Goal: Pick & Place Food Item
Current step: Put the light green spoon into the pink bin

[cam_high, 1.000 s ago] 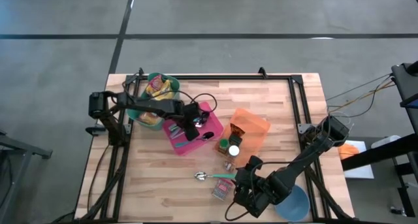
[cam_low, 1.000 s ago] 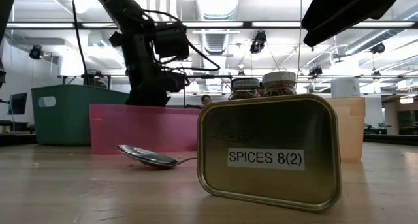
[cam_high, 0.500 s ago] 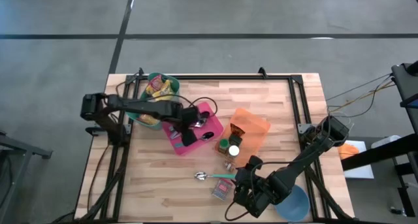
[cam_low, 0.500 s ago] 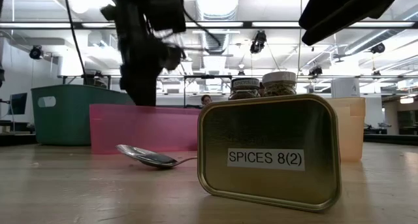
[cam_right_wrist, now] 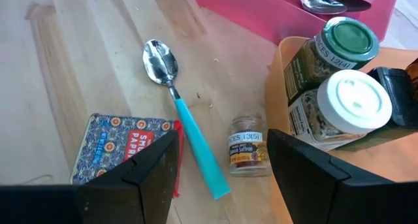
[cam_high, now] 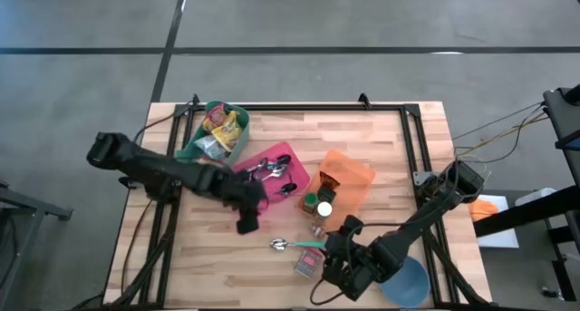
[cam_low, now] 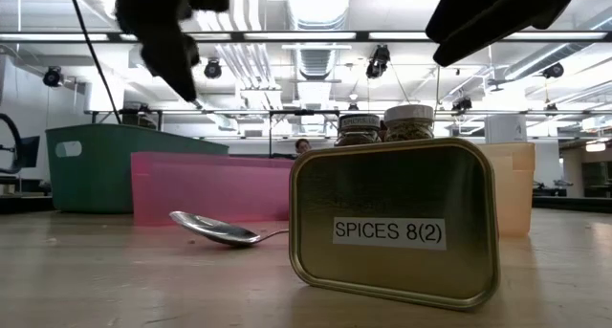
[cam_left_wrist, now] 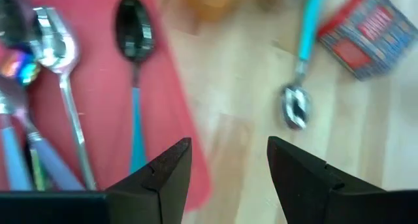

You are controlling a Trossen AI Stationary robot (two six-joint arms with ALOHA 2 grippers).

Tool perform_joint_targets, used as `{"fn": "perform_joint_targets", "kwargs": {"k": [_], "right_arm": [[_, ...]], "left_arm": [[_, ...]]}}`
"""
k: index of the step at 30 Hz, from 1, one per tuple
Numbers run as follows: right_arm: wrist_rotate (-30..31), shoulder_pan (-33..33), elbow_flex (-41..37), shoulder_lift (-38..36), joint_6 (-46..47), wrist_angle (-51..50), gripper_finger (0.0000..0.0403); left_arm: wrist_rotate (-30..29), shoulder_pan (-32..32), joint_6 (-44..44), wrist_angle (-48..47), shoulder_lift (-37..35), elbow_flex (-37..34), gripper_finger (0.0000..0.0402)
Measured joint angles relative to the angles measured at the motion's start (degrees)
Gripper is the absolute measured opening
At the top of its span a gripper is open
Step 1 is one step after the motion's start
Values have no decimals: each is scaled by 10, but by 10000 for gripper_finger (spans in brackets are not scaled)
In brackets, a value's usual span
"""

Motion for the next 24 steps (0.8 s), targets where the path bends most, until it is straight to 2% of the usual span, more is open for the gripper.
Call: {"fn": "perform_joint_targets", "kwargs": {"k": [4,9,11,16,24], "right_arm": [[0,-5,0,0,0,3,228],[-4,-21,0,0,-8,38,228],[-26,-32,1,0,-9,42,228],[-90,-66,2,3,-11,45,228],[-182,-129,2,3,-147,89,228]], "left_arm": [[-33,-55,-37,0,0,0,203],[-85,-96,-164,0,-6,0,203],[-92,-103,-194,-1,-6,-1,203],[-92,-114,-199,-33,-6,-2,203],[-92,-128,-212,-106,-7,-5,203]]}}
